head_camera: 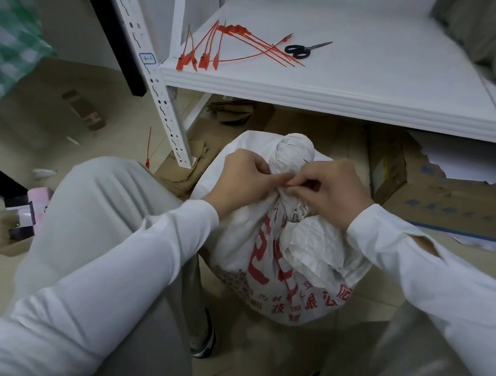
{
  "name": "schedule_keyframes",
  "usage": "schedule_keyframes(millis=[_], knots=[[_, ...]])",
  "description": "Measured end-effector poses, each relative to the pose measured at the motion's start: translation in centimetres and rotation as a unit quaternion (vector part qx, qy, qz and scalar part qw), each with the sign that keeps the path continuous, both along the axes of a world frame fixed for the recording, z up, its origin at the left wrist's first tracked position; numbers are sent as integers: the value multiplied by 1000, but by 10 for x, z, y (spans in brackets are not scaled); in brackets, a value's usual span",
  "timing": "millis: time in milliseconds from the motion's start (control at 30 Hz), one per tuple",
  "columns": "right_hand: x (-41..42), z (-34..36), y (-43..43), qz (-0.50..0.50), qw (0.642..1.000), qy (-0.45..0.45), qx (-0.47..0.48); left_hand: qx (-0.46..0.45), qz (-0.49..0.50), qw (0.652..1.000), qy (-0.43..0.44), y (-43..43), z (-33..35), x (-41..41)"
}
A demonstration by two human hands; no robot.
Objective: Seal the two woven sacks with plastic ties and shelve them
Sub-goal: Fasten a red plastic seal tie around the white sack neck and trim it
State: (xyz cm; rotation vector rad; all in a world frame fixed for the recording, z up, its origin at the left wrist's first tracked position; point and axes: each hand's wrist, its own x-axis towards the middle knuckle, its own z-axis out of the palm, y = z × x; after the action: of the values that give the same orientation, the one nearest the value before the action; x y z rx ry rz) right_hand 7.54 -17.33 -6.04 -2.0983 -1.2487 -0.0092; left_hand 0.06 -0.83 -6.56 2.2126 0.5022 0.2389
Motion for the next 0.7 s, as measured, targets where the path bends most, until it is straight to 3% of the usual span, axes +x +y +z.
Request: schedule_keyframes(millis=[67,133,233,333,500,600,700], knots=[[2,-3,5,-51,998,25,1,-134,-54,989,24,14,8,-4],[6,-5,8,-84,995,52,5,-164,-105,980,34,25,10,-9],[9,-8,13,-103,992,75,13,-56,-173,982,47,33,8,-17],[8,-8,18,-120,990,78,12,-39,-214,975,38,36,6,-21],[4,-12,28,-119,991,54,4,242,-195,944,-111,36,-14,-16],[4,-12,31,-128,991,48,6,240,-141,949,-149,38,-18,-11],[2,-11,32,-113,992,46,9,166,-72,975,-131,35,-14,-10]])
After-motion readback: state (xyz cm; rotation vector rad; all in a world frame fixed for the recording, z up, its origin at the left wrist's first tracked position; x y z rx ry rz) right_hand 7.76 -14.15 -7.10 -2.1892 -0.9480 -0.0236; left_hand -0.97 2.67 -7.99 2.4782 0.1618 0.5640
